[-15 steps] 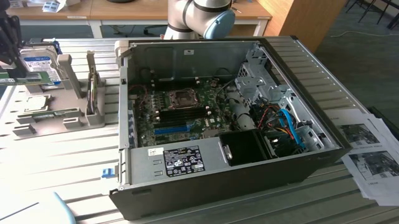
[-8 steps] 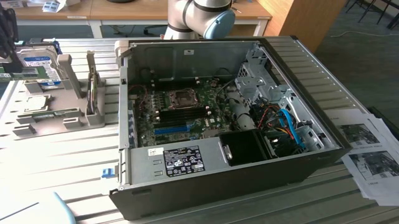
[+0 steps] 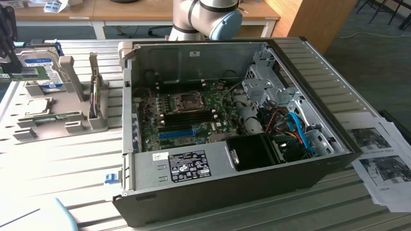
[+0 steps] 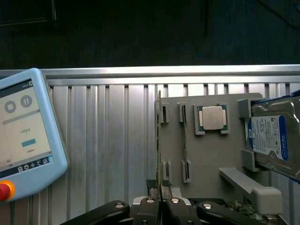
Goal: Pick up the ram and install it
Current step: 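Pick up the ram and move it above insertion slot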
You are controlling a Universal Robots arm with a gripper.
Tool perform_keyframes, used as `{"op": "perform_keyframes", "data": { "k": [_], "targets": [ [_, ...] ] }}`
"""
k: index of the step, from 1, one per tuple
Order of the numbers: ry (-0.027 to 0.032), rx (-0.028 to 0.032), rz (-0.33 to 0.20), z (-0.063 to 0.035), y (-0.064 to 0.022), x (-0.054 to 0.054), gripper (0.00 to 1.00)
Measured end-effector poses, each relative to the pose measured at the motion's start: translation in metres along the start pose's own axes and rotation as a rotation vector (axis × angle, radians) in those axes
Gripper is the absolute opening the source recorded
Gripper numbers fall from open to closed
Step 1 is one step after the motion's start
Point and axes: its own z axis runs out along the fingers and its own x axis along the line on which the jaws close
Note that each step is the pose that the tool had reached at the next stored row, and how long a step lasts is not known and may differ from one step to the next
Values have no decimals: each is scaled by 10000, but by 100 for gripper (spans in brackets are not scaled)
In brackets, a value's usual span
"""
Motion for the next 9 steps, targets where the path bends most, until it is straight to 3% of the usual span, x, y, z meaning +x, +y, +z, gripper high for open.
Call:
{"op": "perform_keyframes", "data": {
  "k": [5, 9],
  "targets": [
    [-120, 41, -4, -8, 0, 1, 11],
    [-142, 49, -5, -31, 1, 3, 11]
  ]
}}
